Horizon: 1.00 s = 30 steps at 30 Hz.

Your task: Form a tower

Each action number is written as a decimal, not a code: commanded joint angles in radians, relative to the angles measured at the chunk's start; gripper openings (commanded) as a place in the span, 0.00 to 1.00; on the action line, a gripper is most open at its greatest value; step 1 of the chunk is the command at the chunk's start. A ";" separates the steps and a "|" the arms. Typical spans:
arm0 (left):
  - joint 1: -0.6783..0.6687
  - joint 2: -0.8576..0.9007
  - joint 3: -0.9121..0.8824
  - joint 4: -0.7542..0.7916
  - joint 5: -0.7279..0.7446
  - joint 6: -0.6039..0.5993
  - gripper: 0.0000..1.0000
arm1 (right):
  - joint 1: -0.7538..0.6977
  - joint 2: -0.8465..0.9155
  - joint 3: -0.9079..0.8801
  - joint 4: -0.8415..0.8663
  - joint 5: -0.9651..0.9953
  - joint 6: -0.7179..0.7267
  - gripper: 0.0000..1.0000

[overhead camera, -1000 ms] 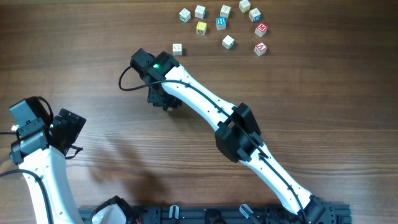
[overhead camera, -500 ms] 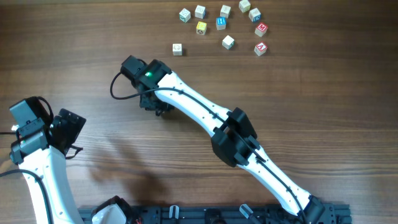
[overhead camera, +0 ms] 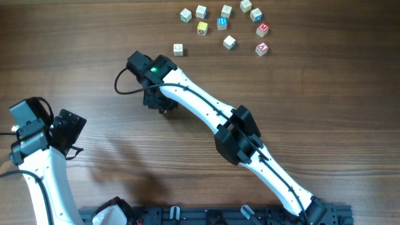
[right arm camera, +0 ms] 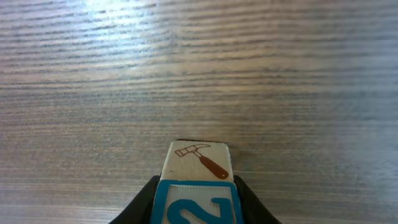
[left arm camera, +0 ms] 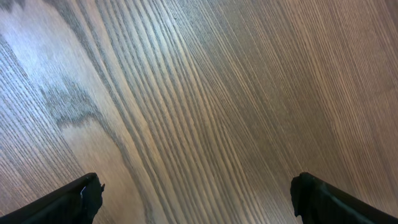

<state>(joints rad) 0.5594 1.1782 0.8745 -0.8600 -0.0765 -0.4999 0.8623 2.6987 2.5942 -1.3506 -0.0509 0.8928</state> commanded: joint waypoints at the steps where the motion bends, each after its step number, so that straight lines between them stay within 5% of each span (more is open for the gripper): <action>1: 0.006 -0.006 0.003 0.003 0.005 -0.010 1.00 | -0.002 0.003 -0.001 -0.023 0.085 0.000 0.25; 5: 0.006 -0.006 0.003 0.003 0.005 -0.010 1.00 | -0.002 0.003 -0.001 -0.030 0.089 -0.002 0.27; 16: 0.006 -0.006 0.003 0.003 0.005 -0.010 1.00 | -0.002 0.003 -0.001 -0.029 0.088 -0.003 0.59; 23: 0.006 -0.006 0.003 0.002 0.005 -0.010 1.00 | -0.002 0.002 -0.001 -0.026 0.088 -0.003 0.90; 30: 0.006 -0.006 0.003 0.002 0.005 -0.010 1.00 | -0.002 -0.022 0.005 -0.021 0.089 -0.003 0.97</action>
<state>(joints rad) 0.5594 1.1782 0.8745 -0.8600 -0.0765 -0.4999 0.8631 2.6987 2.5942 -1.3743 0.0200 0.8890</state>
